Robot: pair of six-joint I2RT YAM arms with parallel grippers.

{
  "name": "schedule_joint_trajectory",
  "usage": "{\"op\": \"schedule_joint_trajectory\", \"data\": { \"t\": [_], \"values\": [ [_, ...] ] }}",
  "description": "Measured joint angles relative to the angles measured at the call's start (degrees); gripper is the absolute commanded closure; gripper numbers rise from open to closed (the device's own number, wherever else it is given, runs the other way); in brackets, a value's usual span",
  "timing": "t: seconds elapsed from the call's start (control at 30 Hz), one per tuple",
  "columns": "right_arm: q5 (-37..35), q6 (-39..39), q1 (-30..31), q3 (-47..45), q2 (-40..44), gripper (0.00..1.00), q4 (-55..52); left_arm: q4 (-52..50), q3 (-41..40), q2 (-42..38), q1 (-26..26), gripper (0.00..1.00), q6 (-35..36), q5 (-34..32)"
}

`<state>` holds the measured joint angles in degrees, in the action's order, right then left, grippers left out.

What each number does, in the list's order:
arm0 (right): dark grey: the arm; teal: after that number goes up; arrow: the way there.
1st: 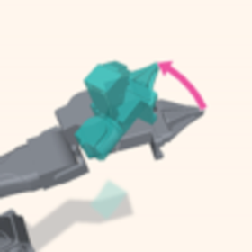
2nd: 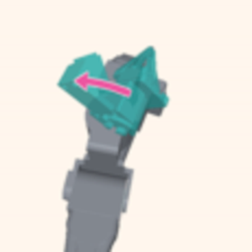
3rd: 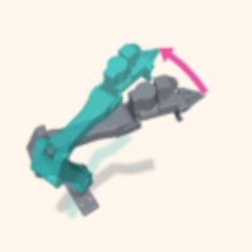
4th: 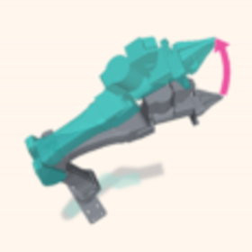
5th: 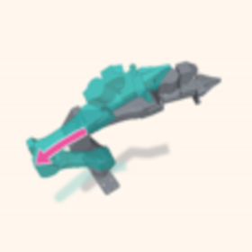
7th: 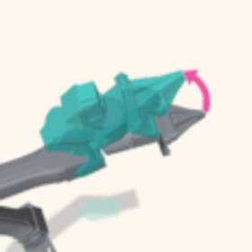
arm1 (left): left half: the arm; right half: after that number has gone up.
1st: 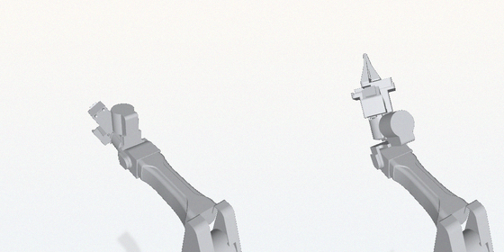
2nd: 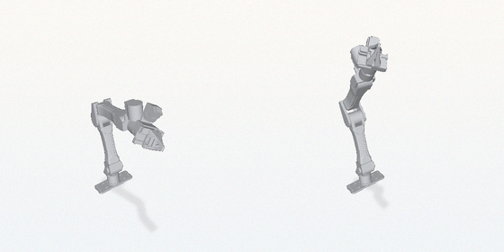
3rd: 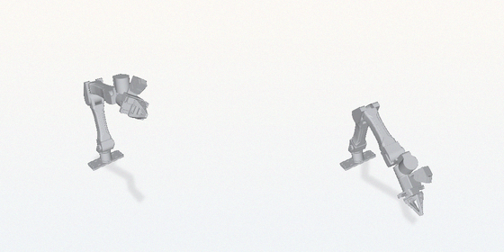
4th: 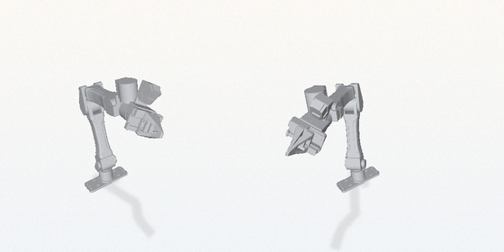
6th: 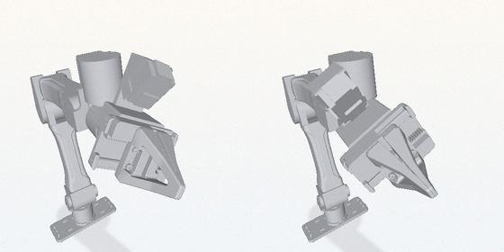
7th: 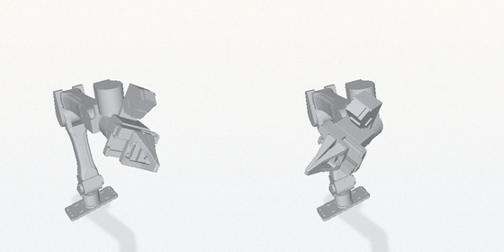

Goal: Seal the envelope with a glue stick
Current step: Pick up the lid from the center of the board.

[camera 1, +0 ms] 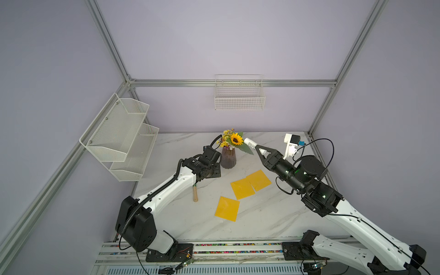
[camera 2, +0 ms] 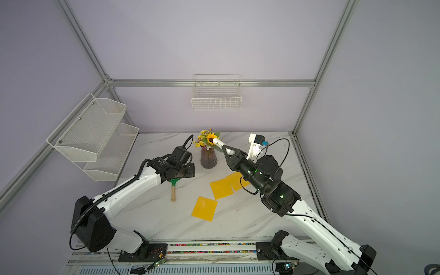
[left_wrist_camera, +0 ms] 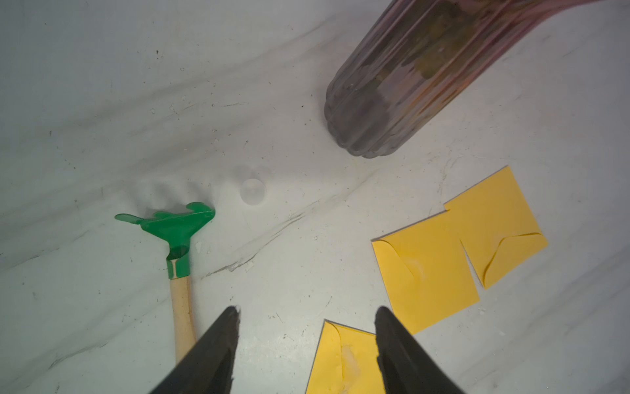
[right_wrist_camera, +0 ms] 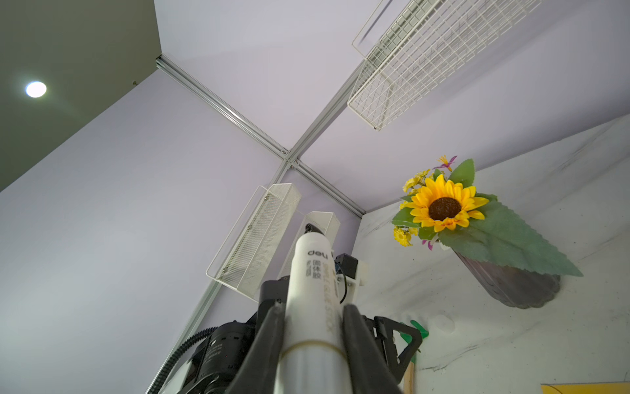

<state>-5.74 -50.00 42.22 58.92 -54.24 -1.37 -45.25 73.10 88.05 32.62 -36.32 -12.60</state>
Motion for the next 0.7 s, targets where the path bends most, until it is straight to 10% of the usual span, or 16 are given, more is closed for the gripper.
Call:
{"op": "schedule_joint_trajectory", "data": {
  "t": [0.7],
  "values": [
    [-1.09, 1.53, 0.00, 0.00, 1.29, 1.00, -3.43, -2.27, 11.41, 26.86, -9.70, 0.56, 2.10, 3.72]
  ]
}}
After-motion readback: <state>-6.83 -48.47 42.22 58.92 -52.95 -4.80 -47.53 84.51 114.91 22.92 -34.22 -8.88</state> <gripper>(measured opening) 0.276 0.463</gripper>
